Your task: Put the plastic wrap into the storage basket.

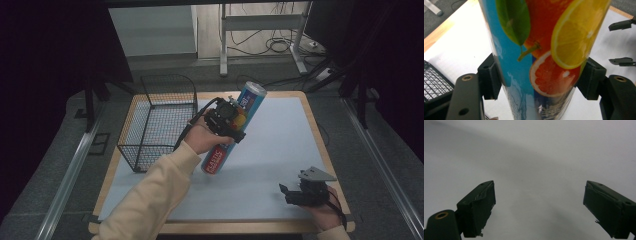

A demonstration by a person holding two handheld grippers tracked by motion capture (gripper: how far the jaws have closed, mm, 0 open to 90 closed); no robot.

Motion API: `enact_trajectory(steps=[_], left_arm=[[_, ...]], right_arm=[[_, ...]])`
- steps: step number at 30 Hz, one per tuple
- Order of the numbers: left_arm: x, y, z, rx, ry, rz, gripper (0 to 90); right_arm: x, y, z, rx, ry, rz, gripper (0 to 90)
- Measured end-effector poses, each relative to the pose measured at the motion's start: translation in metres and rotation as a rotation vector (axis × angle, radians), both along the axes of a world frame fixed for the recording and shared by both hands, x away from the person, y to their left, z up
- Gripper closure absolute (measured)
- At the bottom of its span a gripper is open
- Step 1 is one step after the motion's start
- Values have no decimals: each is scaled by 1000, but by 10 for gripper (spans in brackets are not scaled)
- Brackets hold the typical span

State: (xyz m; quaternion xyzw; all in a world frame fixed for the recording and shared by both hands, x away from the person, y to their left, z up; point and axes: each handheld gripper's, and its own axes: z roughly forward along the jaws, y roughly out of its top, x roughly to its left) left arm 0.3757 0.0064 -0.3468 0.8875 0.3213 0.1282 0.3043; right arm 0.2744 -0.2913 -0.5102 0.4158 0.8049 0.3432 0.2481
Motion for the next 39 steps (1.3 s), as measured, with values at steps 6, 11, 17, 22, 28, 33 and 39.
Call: enact_trajectory(steps=[6, 11, 17, 22, 28, 33, 39], left_arm=[[1, 4, 2, -8, -6, 2, 319], [9, 7, 0, 14, -2, 3, 319], [17, 9, 4, 23, 5, 4, 320], [27, 10, 14, 8, 12, 8, 320], [35, 11, 29, 23, -10, 16, 320], [40, 17, 44, 20, -12, 21, 320], [44, 23, 58, 19, -27, 34, 320]], right_arm=[[0, -1, 0, -1, -1, -1, 108], [1, -1, -1, -1, 2, 1, 109], [1, -1, -1, 0, 4, -3, 108], [1, -2, -1, 0, 5, -4, 109], [2, -2, -1, -1, 9, -2, 109], [2, -3, -1, 2, 11, -5, 109], [2, -3, -1, 0, 9, -4, 109]])
